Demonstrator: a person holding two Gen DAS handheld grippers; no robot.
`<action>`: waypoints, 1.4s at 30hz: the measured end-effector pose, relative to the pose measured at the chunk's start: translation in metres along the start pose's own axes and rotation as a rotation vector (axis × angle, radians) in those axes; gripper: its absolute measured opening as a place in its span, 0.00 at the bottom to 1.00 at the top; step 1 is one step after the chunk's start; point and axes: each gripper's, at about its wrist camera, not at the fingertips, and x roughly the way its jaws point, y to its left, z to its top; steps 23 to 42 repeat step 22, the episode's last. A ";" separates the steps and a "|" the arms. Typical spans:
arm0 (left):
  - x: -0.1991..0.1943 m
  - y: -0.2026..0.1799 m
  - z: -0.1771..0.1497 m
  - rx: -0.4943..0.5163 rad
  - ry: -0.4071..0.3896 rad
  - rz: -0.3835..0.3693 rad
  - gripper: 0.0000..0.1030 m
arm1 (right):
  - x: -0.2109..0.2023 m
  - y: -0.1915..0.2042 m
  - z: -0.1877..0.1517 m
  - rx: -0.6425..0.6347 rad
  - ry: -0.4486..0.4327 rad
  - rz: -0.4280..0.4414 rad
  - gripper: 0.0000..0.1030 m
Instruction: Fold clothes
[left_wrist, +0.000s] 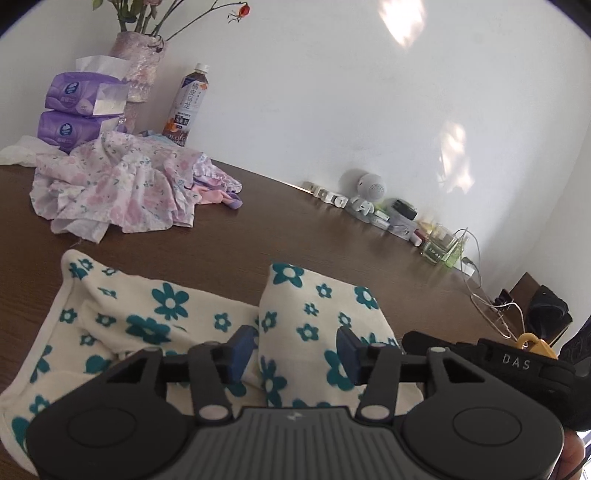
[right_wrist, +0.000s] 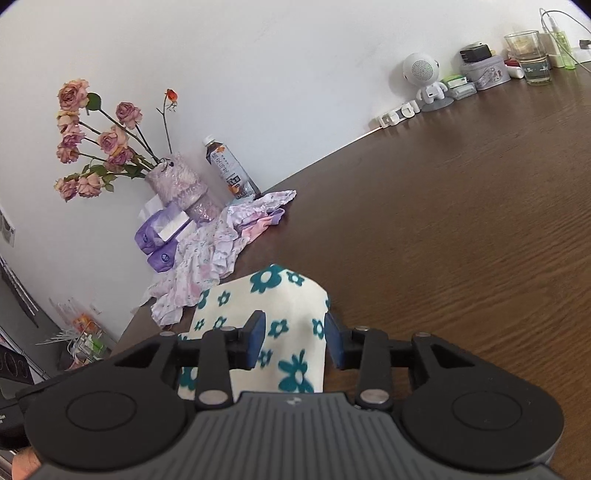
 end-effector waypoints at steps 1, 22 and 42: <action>0.004 0.000 0.001 -0.010 0.011 -0.006 0.46 | 0.006 -0.001 0.001 0.012 0.013 0.001 0.35; 0.037 0.009 0.019 -0.120 0.026 -0.031 0.22 | 0.053 -0.027 0.025 0.251 0.074 0.043 0.15; 0.037 0.009 0.019 -0.120 0.026 -0.031 0.22 | 0.053 -0.027 0.025 0.251 0.074 0.043 0.15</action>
